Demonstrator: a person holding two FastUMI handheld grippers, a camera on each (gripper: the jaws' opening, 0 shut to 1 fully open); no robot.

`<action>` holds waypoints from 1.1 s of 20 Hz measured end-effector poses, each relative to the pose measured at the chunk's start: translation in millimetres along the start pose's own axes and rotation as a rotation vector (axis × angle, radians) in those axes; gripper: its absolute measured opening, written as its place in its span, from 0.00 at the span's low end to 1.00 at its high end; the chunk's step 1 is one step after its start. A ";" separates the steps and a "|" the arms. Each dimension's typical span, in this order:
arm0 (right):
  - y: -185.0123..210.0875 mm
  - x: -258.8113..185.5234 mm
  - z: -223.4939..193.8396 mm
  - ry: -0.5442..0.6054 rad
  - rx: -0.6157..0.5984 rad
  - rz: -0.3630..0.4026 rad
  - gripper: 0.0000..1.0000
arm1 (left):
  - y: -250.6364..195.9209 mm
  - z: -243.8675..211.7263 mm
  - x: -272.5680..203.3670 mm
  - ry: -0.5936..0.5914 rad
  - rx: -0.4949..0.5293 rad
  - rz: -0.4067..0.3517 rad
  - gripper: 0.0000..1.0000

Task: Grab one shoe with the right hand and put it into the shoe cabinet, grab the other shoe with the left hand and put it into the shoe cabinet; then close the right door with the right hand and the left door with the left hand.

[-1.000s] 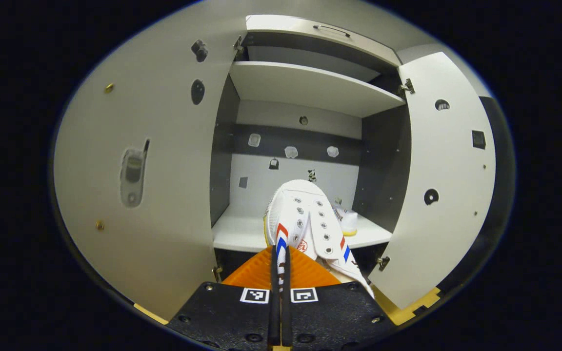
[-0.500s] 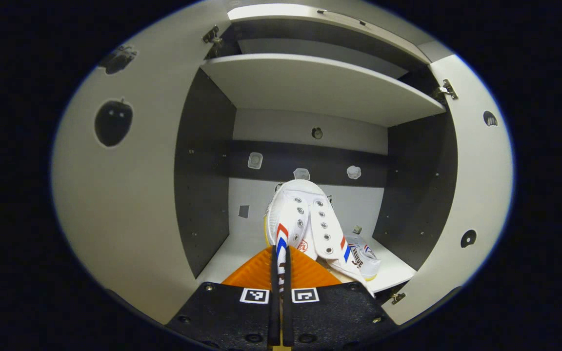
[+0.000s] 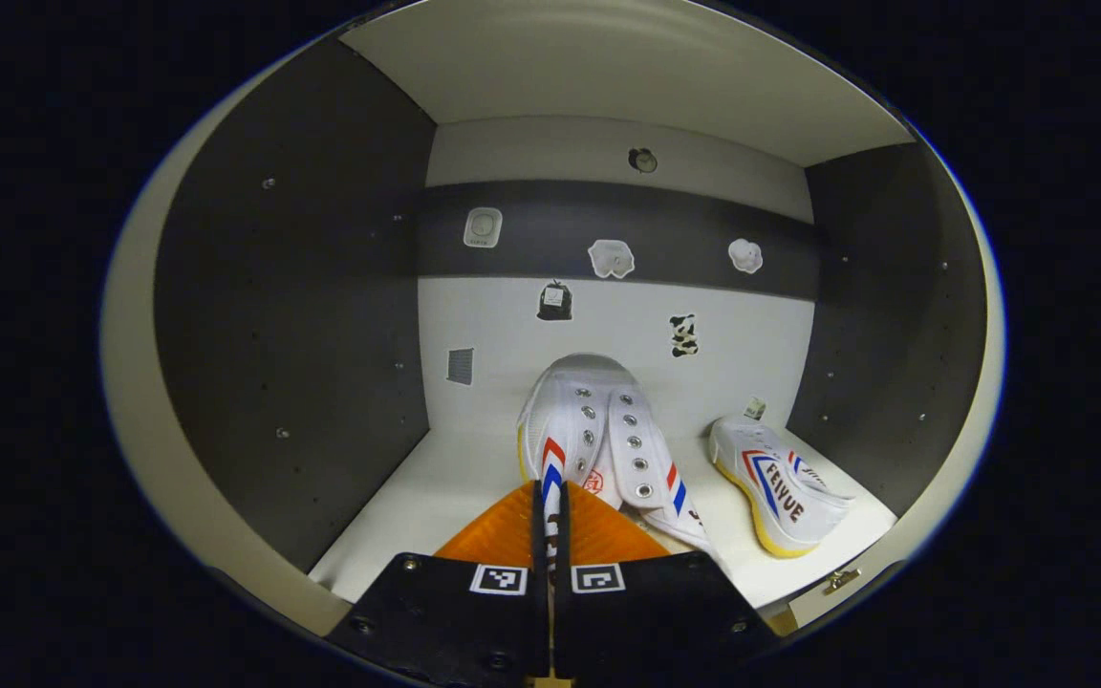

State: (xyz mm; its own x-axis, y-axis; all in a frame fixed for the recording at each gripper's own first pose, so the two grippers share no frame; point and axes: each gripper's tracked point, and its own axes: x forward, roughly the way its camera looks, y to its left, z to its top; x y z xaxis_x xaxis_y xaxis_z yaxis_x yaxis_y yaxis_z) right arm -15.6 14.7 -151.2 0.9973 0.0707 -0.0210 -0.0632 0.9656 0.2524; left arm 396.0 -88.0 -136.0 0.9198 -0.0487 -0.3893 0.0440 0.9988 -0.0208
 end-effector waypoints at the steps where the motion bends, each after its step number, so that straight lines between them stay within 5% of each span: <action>1: -0.8 1.9 -1.8 0.000 -0.006 -0.004 0.98 | 0.8 -3.0 10.9 0.010 0.023 0.005 0.03; 7: 2.5 12.8 -15.4 0.008 -0.085 -0.020 0.98 | 3.1 -16.5 27.4 0.054 0.018 -0.005 0.06; 11: 5.0 6.8 -11.6 0.006 -0.086 -0.017 0.98 | 27.6 -3.7 24.2 0.029 0.114 0.127 0.21; 12: 5.9 3.0 -7.1 -0.005 -0.088 -0.013 0.98 | 18.0 -4.6 13.2 0.036 0.102 0.091 0.18; 13: 6.2 -0.7 -4.0 -0.012 -0.088 -0.009 0.98 | 20.5 -6.4 7.3 0.048 0.100 0.096 0.38; 14: 7.6 -3.6 -3.3 -0.009 -0.085 -0.001 0.98 | 24.1 -7.3 -2.2 0.052 0.092 0.100 0.47; 16: 9.1 -5.7 -3.9 0.000 -0.077 0.006 0.98 | 21.3 -7.3 -20.0 0.040 0.072 0.068 0.51; 21: 2.4 -15.1 4.0 -0.007 -0.116 -0.016 0.98 | 22.2 2.5 -94.7 -0.033 0.094 0.011 0.88; 22: -2.2 -15.3 4.4 -0.006 -0.124 -0.033 0.97 | 19.4 3.3 -114.6 -0.052 0.078 -0.010 0.89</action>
State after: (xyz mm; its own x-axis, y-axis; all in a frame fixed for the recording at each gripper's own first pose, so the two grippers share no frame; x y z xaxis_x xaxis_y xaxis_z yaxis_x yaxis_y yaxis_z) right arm -30.5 10.5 -147.2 0.9991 0.0369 -0.0213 -0.0339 0.9910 0.1298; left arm 292.8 -63.0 -88.8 0.9381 -0.0602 -0.3412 0.0814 0.9955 0.0480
